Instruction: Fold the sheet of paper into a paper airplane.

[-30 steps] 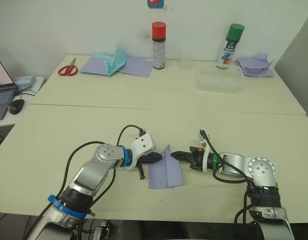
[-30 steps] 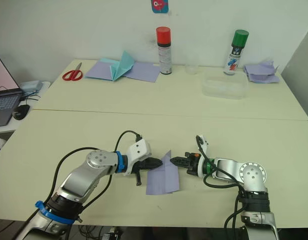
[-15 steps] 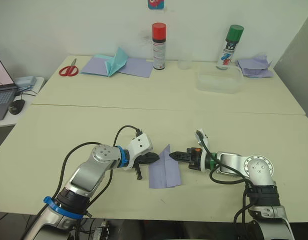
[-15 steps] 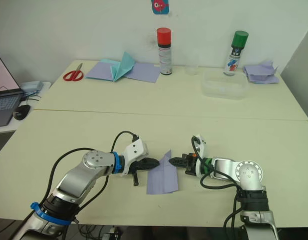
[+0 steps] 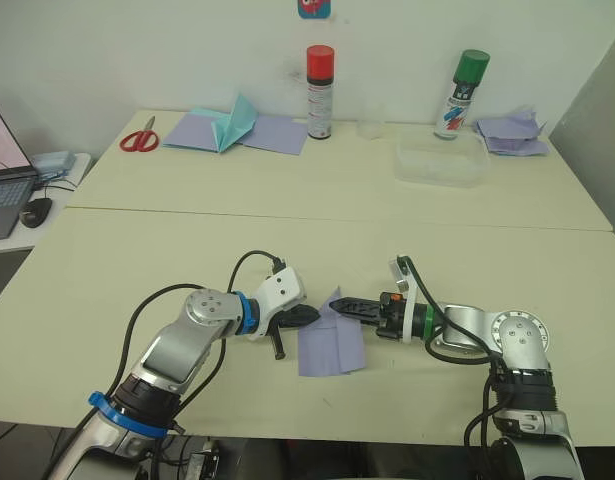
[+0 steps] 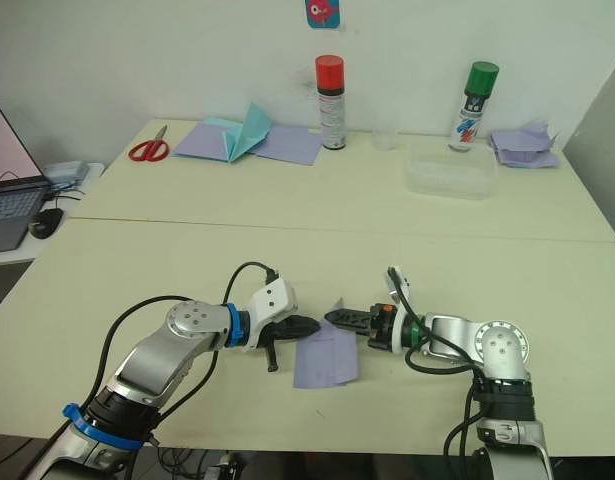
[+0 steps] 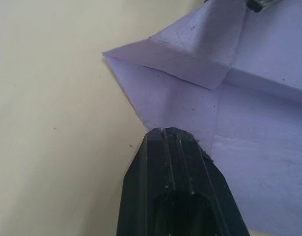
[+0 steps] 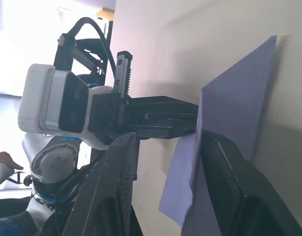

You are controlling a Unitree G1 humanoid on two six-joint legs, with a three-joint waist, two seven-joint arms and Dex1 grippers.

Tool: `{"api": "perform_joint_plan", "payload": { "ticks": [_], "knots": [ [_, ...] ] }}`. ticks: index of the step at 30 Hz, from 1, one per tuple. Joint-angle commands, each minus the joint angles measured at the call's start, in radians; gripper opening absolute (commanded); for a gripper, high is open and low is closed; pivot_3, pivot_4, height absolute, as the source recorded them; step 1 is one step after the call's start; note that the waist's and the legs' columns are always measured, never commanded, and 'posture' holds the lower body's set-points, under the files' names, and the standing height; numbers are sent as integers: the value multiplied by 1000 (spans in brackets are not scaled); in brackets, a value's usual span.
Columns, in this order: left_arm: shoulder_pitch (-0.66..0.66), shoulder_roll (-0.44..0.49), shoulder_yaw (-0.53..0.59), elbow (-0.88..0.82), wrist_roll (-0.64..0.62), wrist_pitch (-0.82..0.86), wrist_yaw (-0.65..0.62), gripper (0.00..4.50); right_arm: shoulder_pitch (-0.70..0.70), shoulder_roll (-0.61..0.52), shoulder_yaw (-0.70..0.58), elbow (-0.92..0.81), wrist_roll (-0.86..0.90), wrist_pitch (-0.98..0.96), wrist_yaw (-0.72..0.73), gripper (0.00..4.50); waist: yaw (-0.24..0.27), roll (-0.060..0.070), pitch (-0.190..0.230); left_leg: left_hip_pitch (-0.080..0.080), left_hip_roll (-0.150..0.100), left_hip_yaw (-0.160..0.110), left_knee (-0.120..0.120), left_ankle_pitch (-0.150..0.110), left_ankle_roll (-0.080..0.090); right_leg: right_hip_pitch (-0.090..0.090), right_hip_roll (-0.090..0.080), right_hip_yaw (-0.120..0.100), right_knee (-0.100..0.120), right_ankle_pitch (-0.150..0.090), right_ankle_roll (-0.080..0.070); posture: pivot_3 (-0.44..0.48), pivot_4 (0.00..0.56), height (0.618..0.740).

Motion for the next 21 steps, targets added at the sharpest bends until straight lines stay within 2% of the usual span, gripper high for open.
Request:
{"api": "perform_joint_plan", "payload": {
  "ticks": [1,11,14,18,21],
  "knots": [
    [43,16,-45,94,50,39,18,0,-22,8,-20,12,65,-10,-26,2073,0,0,0,0,0,0,0,0,0,0,0,0,0,0,0,0,150,740],
    [43,14,-45,92,52,36,21,0,-23,8,-12,42,135,-38,-67,2073,0,0,0,0,0,0,0,0,0,0,0,0,0,0,0,0,150,740],
    [42,13,-46,93,52,36,21,0,-23,7,-10,47,146,-49,-72,1506,0,0,0,0,0,0,0,0,0,0,0,0,0,0,0,0,150,740],
    [40,12,-48,96,54,33,21,0,-15,8,-7,56,162,-62,-84,67,1,0,0,0,0,0,0,0,0,0,0,0,0,0,0,0,150,740],
    [37,9,-48,101,55,31,22,0,-5,12,-3,62,171,-70,-100,29,2,0,0,0,0,0,0,0,0,0,0,0,0,0,0,0,150,740]
  ]
}}
